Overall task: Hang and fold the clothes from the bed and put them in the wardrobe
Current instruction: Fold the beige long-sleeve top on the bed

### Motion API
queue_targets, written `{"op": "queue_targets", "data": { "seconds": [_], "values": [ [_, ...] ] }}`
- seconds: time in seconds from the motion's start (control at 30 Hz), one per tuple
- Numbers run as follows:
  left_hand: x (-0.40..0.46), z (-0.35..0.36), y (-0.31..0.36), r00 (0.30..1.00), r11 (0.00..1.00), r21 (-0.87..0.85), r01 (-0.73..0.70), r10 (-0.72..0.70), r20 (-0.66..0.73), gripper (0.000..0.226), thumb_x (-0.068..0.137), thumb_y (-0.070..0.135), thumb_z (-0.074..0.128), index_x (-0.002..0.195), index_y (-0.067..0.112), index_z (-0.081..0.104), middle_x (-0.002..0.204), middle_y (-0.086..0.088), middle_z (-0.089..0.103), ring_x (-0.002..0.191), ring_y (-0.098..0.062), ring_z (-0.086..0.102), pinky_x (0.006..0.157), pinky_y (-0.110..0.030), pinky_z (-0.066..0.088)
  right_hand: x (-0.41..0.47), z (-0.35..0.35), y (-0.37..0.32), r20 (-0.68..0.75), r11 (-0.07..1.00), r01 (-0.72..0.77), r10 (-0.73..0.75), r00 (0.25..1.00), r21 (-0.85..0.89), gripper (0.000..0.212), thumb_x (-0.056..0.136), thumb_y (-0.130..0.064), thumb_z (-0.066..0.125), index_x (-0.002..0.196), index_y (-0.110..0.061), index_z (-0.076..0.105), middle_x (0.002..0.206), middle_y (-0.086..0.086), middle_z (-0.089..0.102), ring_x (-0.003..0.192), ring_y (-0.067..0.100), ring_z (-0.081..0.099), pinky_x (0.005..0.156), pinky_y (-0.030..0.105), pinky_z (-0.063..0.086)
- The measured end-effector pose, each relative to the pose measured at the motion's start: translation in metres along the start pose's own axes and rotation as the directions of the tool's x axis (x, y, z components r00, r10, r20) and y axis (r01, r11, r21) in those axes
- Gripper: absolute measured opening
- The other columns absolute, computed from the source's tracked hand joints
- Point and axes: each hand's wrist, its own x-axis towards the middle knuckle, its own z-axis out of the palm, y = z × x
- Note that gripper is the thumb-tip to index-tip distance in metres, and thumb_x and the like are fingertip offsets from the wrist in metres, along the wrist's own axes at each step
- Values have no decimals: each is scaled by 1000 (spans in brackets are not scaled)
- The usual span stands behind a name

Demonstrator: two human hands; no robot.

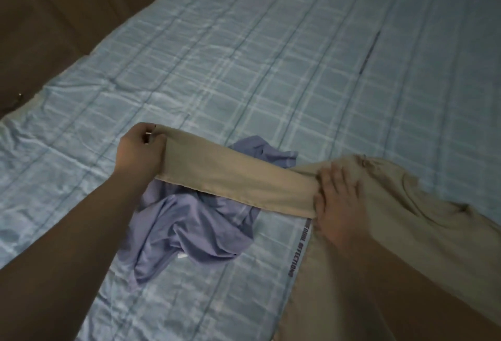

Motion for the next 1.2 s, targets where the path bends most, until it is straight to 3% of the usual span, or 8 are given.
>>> {"op": "queue_targets", "data": {
  "seconds": [0.23,0.43,0.63,0.77,0.9,1.0,1.1,1.2],
  "values": [
    [-56,0,87,987,926,-376,-36,92,132,12,91,18,57,99,17,66,82,-2,69,73,-14,64,65,-28,49,-24,-5,-5,75,993,-111,109,991,28,62,96,-39,29,153,-15,29,160,10,29,147,30,26,116,56,21],
    [-163,109,191,927,859,-488,-157,299,228,9,91,23,63,90,15,67,67,5,58,60,-12,52,57,-29,43,-83,-43,54,68,975,-208,204,977,70,66,93,-38,28,154,-13,25,162,9,24,148,30,23,116,56,23],
    [-297,259,245,802,884,-389,-259,421,423,25,87,12,64,110,18,70,89,10,67,75,-4,59,68,-10,43,-165,-68,148,0,926,-348,352,936,149,72,87,-37,40,153,-11,29,159,11,31,146,31,29,112,56,31],
    [-380,341,251,706,913,-291,-287,407,579,29,85,11,65,112,19,71,105,4,72,95,-11,65,85,-19,47,-222,-69,212,-18,886,-427,437,899,182,77,81,-36,43,152,-10,28,157,12,33,144,30,30,111,54,34],
    [-439,386,239,606,915,-196,-353,383,697,29,85,12,63,113,7,69,106,-9,71,92,-17,62,80,-20,42,-267,-56,253,-36,853,-459,482,876,247,77,82,-35,42,153,-12,24,156,11,36,145,27,26,112,53,35],
    [-459,388,223,564,952,-104,-289,257,785,43,92,15,58,134,5,55,131,-10,62,118,-21,59,94,-19,38,-293,-47,259,17,845,-446,463,886,295,79,85,-33,42,157,-17,12,162,6,23,150,23,15,119,48,23],
    [-471,353,199,604,956,-173,-237,285,744,42,92,6,56,134,10,57,128,-3,62,115,-12,59,95,-13,38,-310,-48,244,25,851,-403,420,907,336,79,83,-27,49,155,-17,20,160,7,28,149,25,23,117,49,29],
    [-481,288,167,616,943,-153,-294,309,724,39,92,1,53,127,15,62,119,7,62,108,-7,59,92,-5,38,-330,-56,218,59,873,-318,319,946,369,78,86,-24,48,156,-20,15,163,3,20,151,23,17,120,46,22]
  ]
}}
